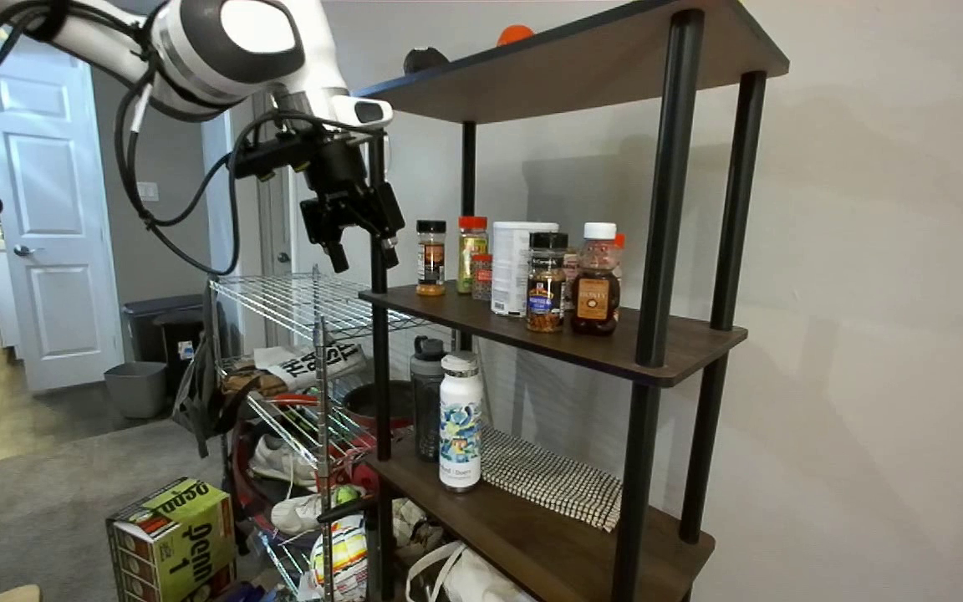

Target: Change the position of one spice bottle

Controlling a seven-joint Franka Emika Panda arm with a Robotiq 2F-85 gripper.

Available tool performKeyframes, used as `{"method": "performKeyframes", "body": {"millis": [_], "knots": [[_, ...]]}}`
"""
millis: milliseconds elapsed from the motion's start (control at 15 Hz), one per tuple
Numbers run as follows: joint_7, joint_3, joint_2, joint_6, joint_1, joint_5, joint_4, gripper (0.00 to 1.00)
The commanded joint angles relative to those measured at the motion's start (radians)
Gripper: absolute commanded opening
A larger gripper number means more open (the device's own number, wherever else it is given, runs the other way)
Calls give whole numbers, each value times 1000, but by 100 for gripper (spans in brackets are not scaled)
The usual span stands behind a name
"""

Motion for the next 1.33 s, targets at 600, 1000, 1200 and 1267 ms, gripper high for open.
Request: {"method": "performKeyframes", "body": {"millis": [600, 1000, 1200, 1267], "knots": [[-5, -14, 135, 509, 48, 65, 2, 100], [-68, -38, 179, 574, 84, 199, 31, 100], [-117, -43, 187, 578, 112, 271, 49, 100], [-130, -41, 189, 580, 121, 290, 60, 100]]}}
